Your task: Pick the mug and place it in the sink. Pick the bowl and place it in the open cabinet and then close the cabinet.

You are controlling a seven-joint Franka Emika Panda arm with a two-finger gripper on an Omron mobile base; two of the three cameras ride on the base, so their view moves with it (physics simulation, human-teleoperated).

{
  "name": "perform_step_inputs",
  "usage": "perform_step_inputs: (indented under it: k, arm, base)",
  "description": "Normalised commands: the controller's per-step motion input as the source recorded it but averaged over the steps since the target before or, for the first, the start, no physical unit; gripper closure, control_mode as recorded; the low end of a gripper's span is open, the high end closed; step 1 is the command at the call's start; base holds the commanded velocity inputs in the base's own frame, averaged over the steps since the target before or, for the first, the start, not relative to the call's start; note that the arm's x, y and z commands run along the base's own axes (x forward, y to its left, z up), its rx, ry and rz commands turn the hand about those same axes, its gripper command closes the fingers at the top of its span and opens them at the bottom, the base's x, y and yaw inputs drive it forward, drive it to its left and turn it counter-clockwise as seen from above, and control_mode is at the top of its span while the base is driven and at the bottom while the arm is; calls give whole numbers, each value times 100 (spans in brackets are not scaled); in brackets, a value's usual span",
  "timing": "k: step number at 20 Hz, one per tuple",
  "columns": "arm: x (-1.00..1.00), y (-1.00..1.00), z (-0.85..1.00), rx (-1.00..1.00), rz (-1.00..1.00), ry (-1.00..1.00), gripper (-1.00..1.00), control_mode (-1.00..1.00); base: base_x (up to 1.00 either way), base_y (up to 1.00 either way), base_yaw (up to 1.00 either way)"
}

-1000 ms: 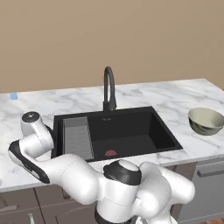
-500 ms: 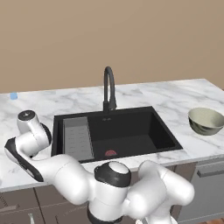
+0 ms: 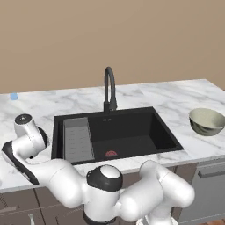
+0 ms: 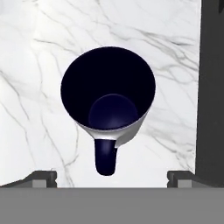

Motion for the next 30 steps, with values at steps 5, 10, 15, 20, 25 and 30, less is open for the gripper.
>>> perform_step_inputs:
  k: [5, 10, 15, 20, 25, 30]
  arm:
    - [25, 14, -18, 0, 0, 0, -100, -100]
    - [24, 16, -16, 0, 0, 0, -100, -100]
    - [8, 22, -18, 0, -1, 0, -100, -100]
    - [0, 15, -18, 0, -3, 0, 100, -100]
    - [0, 0, -13, 0, 0, 0, 100, -100]
    - [0, -27, -9, 0, 0, 0, 100, -100]
  base:
    - [0, 0, 0]
    - [0, 0, 0]
    - [0, 0, 0]
    - [0, 0, 0]
    - [0, 0, 0]
    - [0, 0, 0]
